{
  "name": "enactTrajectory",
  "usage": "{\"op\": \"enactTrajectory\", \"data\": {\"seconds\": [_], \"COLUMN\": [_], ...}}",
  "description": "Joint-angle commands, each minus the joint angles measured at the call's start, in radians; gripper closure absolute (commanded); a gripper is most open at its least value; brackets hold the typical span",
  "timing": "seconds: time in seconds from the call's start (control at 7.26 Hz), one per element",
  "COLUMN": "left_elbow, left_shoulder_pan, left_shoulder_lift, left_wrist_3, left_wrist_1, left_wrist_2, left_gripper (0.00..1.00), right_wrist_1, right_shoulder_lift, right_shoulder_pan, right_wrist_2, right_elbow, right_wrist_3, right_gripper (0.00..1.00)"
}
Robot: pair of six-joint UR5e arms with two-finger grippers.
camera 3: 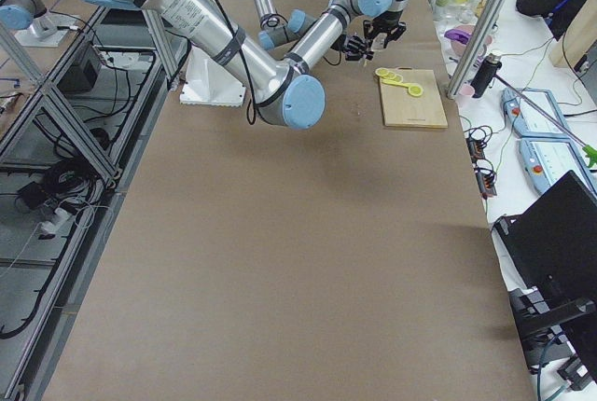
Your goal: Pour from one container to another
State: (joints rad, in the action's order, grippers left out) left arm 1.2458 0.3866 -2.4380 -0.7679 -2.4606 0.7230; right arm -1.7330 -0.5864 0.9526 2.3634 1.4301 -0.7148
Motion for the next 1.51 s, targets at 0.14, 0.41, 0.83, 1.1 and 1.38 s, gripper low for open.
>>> {"op": "enactTrajectory", "data": {"seconds": [0.14,0.41,0.83,1.1,1.38], "left_elbow": [-0.003,-0.003,-0.003,-0.003,-0.008], "left_shoulder_pan": [-0.006,-0.006,-0.006,-0.006,-0.006], "left_shoulder_lift": [-0.003,-0.001,0.000,0.004,0.007], "left_wrist_3": [-0.001,-0.001,0.002,0.004,0.004], "left_wrist_1": [-0.001,-0.001,-0.003,-0.003,-0.003], "left_wrist_2": [-0.002,-0.002,-0.002,-0.002,-0.004], "left_gripper": [1.00,1.00,1.00,1.00,1.00], "right_wrist_1": [-0.108,-0.201,-0.256,-0.301,-0.344], "right_shoulder_lift": [0.028,0.069,0.076,0.085,0.111], "right_shoulder_pan": [-0.008,-0.046,-0.066,-0.071,-0.071], "right_wrist_2": [-0.045,-0.111,-0.154,-0.190,-0.213], "right_elbow": [0.006,0.006,0.007,0.004,-0.014], "right_wrist_3": [-0.002,-0.002,-0.002,-0.020,-0.032], "right_gripper": [1.00,1.00,1.00,1.00,1.00]}}
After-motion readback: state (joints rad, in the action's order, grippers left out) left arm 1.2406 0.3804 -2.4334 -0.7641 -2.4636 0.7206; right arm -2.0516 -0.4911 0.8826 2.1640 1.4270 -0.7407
